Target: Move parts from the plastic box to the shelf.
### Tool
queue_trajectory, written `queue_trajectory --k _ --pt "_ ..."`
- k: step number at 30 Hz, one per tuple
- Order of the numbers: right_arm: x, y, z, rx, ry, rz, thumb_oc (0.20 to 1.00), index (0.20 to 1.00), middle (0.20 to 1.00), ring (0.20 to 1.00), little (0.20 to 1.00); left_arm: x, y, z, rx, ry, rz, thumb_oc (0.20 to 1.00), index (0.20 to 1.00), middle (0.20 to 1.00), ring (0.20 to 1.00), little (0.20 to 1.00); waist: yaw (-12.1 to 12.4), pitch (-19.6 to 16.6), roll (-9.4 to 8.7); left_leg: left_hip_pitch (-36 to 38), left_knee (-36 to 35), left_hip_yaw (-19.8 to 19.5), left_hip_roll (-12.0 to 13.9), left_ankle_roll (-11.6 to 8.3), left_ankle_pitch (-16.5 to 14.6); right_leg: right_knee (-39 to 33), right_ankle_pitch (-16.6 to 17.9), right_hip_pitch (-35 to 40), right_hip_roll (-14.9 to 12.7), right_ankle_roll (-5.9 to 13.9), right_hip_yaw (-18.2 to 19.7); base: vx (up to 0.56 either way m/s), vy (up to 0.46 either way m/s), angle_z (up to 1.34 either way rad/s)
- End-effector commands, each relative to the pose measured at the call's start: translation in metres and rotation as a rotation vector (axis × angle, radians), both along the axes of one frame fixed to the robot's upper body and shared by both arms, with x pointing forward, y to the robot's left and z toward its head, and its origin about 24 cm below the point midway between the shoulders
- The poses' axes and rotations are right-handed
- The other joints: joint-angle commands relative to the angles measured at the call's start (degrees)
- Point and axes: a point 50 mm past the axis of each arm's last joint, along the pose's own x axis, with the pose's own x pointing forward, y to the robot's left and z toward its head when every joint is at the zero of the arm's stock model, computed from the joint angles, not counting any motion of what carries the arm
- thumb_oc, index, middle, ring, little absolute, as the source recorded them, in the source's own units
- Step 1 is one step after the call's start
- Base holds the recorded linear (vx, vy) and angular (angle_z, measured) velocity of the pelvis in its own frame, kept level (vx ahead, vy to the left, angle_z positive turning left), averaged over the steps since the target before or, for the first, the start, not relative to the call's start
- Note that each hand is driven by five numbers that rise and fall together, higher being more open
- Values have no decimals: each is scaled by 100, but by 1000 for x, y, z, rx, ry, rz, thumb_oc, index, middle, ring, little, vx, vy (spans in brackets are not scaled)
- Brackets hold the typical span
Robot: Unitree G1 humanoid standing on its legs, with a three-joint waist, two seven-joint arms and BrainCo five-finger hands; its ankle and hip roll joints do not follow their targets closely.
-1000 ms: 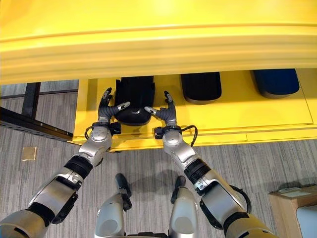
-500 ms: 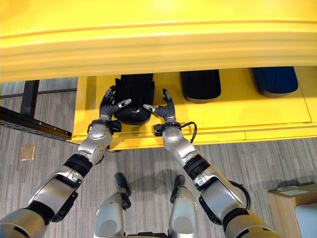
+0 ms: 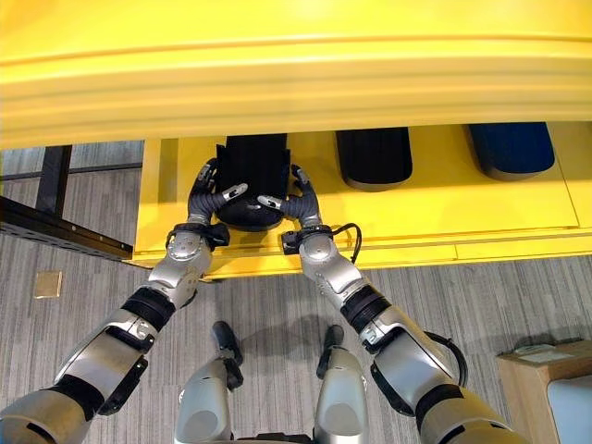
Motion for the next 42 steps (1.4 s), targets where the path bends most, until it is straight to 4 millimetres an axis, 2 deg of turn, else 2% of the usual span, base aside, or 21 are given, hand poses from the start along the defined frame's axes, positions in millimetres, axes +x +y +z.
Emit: queue_trajectory --k 1,10,19,31,42 --pt "-16 60 4 39 63 254 1000 1000 1000 1000 1000 -14 -59 -25 1 115 -178 1000 1000 1000 1000 1000 58 555 -135 3 322 -235 -134 -154 -312 -401 316 -25 502 -178 -88 0 0 0" --pt "-25 77 4 36 95 352 1000 1000 1000 1000 1000 -16 -66 -26 13 115 -198 1000 1000 1000 1000 1000 125 563 -173 22 314 -239 -136 -163 -315 -431 328 15 486 -173 -160 0 0 0" --pt "-27 84 10 -24 46 392 1000 1000 1000 1000 1000 -15 -72 -21 29 83 -199 1000 1000 1000 1000 1000 131 563 -158 11 319 -217 -119 -165 -310 -445 355 10 442 -163 -196 0 0 0" --pt "-27 93 27 -35 -20 413 1000 1000 1000 1000 1000 -4 -58 -2 29 32 -82 1000 1000 1000 1000 1000 198 565 -83 -101 399 -248 -94 -167 -329 -309 326 -123 341 -171 -271 5 18 0" --pt "-24 91 30 -2 -26 384 1000 1000 1000 1000 1000 1 -45 8 32 8 -21 1000 1000 1000 1000 1000 244 564 32 -97 415 -252 -132 -120 -366 -218 304 -135 197 -163 -326 15 64 1"
